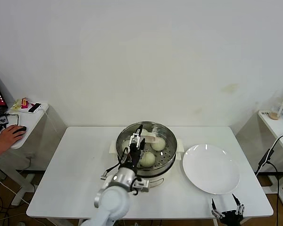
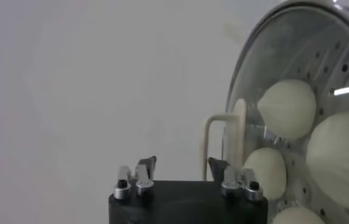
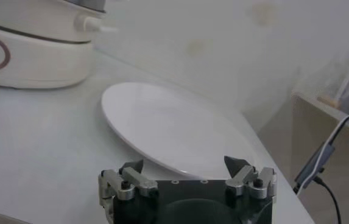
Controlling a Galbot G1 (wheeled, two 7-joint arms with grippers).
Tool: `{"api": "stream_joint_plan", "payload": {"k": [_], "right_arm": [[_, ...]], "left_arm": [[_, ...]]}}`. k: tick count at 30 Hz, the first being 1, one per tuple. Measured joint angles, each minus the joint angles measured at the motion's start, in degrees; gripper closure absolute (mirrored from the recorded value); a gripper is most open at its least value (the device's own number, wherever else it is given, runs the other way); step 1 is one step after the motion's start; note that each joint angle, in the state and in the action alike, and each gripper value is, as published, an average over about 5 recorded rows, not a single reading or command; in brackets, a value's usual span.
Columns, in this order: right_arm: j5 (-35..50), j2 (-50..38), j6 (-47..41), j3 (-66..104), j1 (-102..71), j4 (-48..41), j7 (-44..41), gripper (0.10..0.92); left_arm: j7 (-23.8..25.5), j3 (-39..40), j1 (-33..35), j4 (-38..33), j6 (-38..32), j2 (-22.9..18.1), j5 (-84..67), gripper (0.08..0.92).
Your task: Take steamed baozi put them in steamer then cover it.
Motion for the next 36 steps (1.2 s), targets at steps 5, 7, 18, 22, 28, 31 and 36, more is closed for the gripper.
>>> {"api": "stream_joint_plan", "payload": {"k": [5, 7, 18, 22, 28, 31, 36], "right_arm": [[0.7, 0.1, 0.4, -0.4, 0.0, -0.3, -0.1, 0.203], [1.1, 0.1, 0.7, -0.7, 0.0, -0.3, 0.0, 0.203], [6.2, -1.0, 2.0, -3.9, -1.3, 1.2, 0.6, 0.203], [9.3, -1.9, 1.3, -5.1, -2.5, 2.7, 0.9, 0.203], [14.4, -4.1, -0.5, -6.9, -5.2, 6.4, 1.8, 0.203], [16.3, -5.2, -1.6, -7.9, -6.6, 8.5, 2.4, 0.203], [17.9, -6.2, -3.7, -9.4, -8.4, 11.7, 3.4, 0.203]], "left_arm": [[-4.4, -3.6, 5.2, -4.0, -3.7, 2.3, -7.6, 0.179], [-6.5, -6.1, 7.5, -4.8, -6.0, 3.1, -12.5, 0.177], [-15.6, -20.3, 20.6, -5.5, -15.8, 4.2, -52.3, 0.177], [-17.7, -22.4, 24.1, -5.2, -18.1, 3.8, -64.5, 0.177], [-18.7, -25.1, 27.9, -4.3, -19.7, 3.5, -76.7, 0.177], [-19.0, -25.9, 29.6, -4.2, -19.4, 3.4, -81.3, 0.177], [-19.7, -26.4, 31.7, -3.9, -18.9, 2.8, -85.8, 0.177]]}}
